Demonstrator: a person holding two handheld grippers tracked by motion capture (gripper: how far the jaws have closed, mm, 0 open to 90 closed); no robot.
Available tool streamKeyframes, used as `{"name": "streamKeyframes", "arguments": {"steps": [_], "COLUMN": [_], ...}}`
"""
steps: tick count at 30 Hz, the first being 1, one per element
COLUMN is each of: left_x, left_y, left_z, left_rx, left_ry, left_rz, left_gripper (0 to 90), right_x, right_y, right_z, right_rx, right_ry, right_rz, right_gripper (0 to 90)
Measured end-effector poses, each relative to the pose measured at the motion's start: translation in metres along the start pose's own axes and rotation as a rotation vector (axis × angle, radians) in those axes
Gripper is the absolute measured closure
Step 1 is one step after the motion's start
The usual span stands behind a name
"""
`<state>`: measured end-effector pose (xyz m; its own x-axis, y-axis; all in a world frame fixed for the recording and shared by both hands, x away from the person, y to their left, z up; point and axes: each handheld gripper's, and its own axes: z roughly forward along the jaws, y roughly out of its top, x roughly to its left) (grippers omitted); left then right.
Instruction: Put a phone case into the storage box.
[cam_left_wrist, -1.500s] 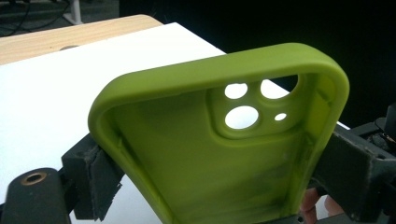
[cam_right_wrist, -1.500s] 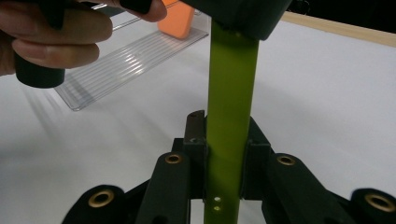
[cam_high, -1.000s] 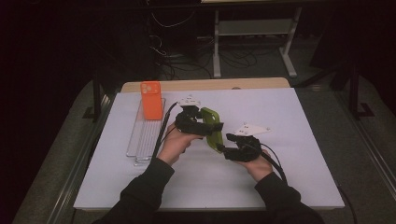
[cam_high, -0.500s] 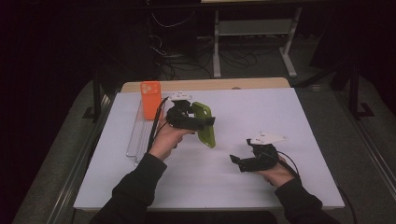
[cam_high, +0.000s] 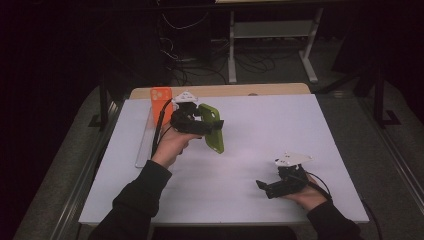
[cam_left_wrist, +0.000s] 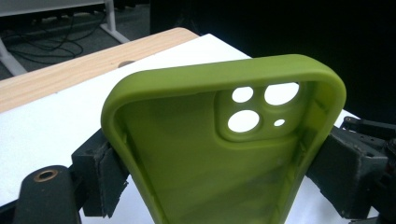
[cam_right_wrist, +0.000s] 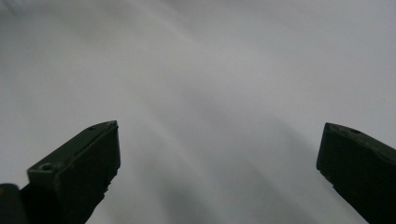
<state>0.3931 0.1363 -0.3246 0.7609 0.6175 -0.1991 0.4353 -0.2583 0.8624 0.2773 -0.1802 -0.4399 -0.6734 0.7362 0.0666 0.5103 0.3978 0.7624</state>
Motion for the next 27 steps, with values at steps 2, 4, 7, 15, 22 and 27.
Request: {"name": "streamKeyframes", "arguments": {"steps": [2,4,7,15,22,27], "left_x": [0.002,0.004,0.006,0.018,0.037,0.059], "left_y": [0.002,0.005,0.009,0.028,0.043,0.049], "left_z": [-0.003,-0.006,-0.012,-0.030,-0.047,-0.060], "left_rx": [0.006,0.003,0.001,-0.020,-0.048,-0.053], "left_ry": [0.007,0.020,0.037,0.095,0.169,0.272], "left_rz": [0.001,0.007,0.014,0.029,0.020,0.006], "left_gripper": [15.0,15.0,15.0,15.0,15.0,15.0], "right_x": [-0.002,-0.002,-0.004,-0.003,-0.003,-0.003], "right_y": [-0.002,-0.004,-0.005,-0.004,-0.004,-0.003], "right_z": [-0.001,-0.001,-0.001,-0.001,0.000,0.000], "right_rx": [0.003,0.011,0.017,0.026,0.025,0.026], "right_ry": [-0.008,-0.008,-0.013,-0.005,0.012,0.021], "right_rz": [0.007,0.015,0.012,0.008,0.013,0.010], "right_gripper": [0.0,0.0,0.0,0.0,0.0,0.0]}}
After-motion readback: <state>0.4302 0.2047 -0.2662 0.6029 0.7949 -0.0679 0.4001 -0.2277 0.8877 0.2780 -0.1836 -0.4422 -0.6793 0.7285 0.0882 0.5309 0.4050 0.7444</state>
